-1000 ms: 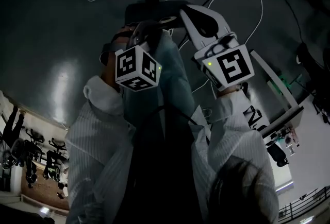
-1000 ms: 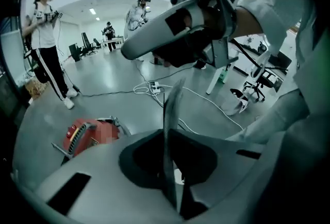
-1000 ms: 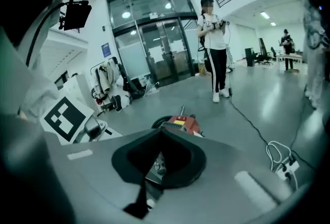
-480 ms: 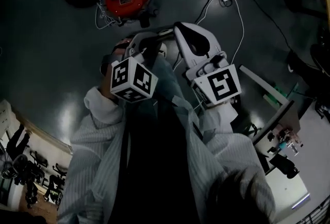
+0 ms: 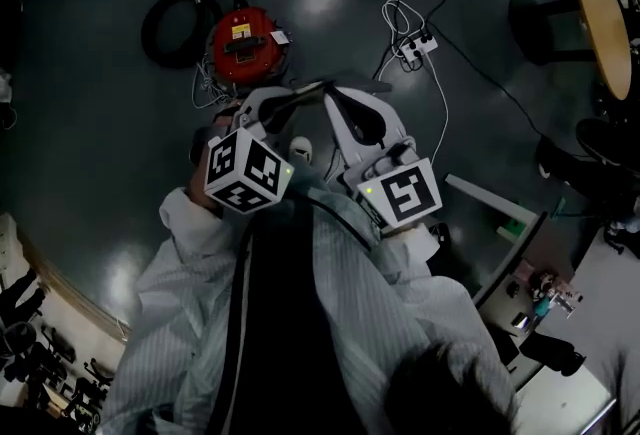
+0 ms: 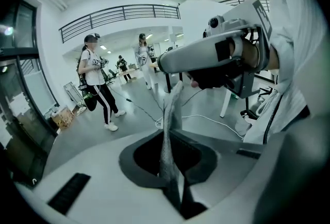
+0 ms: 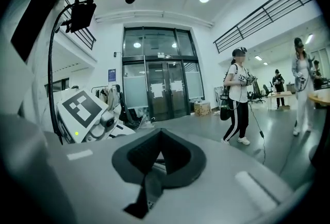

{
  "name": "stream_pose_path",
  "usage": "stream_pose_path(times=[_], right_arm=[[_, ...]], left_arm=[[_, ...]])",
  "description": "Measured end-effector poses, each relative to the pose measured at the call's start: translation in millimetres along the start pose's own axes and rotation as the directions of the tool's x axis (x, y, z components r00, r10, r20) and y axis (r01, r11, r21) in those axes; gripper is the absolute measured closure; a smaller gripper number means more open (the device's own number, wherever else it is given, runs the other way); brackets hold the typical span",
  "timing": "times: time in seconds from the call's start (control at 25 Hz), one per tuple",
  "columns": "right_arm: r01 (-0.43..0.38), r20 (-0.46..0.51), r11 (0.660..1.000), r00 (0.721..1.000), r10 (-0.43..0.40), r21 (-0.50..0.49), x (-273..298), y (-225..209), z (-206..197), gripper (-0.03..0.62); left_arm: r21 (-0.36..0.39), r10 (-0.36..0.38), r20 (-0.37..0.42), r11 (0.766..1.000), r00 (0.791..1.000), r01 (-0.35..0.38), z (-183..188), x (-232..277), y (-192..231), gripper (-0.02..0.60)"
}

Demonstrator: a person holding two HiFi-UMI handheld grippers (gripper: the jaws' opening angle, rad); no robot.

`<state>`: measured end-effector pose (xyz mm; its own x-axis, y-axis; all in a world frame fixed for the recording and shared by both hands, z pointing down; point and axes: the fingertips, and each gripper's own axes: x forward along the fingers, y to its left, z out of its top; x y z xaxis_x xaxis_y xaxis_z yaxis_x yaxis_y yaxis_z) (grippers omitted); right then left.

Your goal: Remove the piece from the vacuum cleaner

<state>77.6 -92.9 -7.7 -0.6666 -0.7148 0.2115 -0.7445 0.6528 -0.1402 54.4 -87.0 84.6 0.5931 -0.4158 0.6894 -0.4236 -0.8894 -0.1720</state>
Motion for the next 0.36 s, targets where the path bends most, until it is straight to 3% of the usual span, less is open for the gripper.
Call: stream_pose_path(times=[0.36], right_arm=[[0.000,0.035,1.000,0.999,0.000,-0.013,3.5,3.3,13.6,0.595]], left_arm=[[0.023,-0.010,-0.004,1.000,1.000,0.010,0.6,-10.7,0.4,0.552]])
